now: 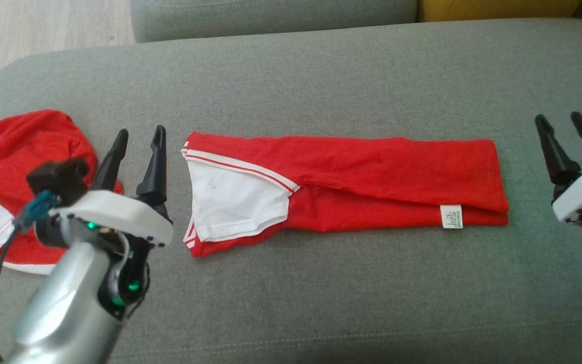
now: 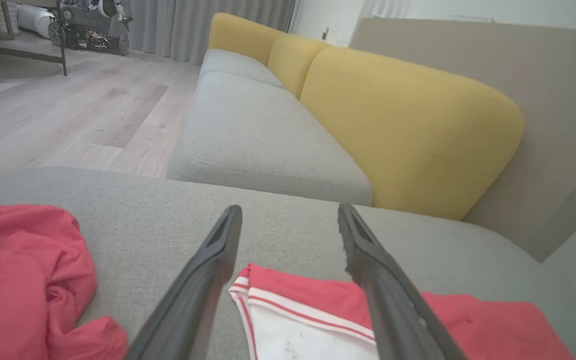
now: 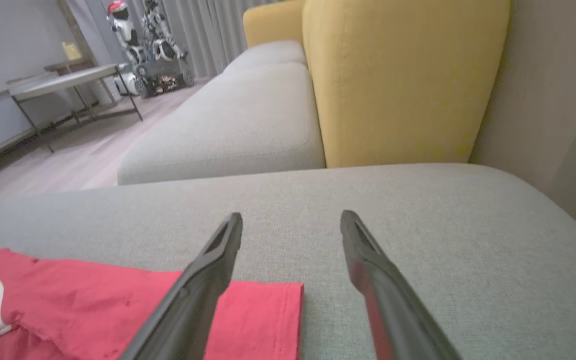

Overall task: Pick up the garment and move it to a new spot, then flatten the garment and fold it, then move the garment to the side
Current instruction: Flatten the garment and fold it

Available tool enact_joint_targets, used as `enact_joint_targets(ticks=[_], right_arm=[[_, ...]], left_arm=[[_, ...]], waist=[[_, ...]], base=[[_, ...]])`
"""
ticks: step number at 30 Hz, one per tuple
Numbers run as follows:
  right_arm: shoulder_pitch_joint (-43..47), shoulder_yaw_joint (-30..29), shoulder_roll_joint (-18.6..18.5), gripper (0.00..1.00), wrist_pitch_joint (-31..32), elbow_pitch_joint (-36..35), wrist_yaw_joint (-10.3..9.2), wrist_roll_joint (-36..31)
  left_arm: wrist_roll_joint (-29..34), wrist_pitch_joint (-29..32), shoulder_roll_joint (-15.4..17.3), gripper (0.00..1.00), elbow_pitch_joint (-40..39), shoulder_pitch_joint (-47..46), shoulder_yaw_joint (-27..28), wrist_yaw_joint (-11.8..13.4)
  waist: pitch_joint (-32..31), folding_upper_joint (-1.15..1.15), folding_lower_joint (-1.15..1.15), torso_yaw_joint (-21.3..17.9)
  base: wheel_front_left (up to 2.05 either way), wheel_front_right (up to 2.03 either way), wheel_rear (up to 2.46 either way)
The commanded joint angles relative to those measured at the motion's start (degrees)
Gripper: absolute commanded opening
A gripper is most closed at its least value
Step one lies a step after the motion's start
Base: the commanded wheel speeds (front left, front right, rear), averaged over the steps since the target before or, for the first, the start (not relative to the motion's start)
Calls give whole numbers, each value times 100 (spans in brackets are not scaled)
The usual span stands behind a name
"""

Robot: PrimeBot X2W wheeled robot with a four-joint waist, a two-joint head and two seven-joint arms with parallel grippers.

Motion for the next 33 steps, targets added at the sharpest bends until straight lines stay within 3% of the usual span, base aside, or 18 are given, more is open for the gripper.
enact_joint_targets(ticks=[1,4,8,11,15,26,33], right_arm=[[106,-237,-6,100,-300,-73,37,-202],[305,-673,342,100,-563,-125,37,-610],[642,-1339,823,100,-684,-368,37,-1159],[944,-1722,1163,100,-703,-571,37,-1558],[1254,-2106,1507,100,-707,-756,37,-2009],[1537,-2902,1943,100,-381,-984,37,-2650],[1279,-3628,2377,100,136,-463,37,-2960]], left_arm=[[-44,-173,7,100,-128,-131,375,-47],[-38,-293,-284,100,-185,32,663,-107],[439,-310,-753,100,-542,371,1236,-264],[904,-312,-1149,100,-709,792,1585,-509],[1429,-312,-1419,100,-594,1204,1809,-884],[2026,-313,-1691,100,-632,1340,2388,-1284],[1915,-313,-1700,100,-634,1261,2250,-1287]], waist=[[-20,0,0,7],[-52,0,0,11],[-93,0,0,11],[-119,0,0,-3],[-90,0,0,-16],[83,0,0,56],[421,0,0,117]], base=[[0,0,0],[0,0,0],[0,0,0],[0,0,0],[0,0,0],[0,0,0],[0,0,0]])
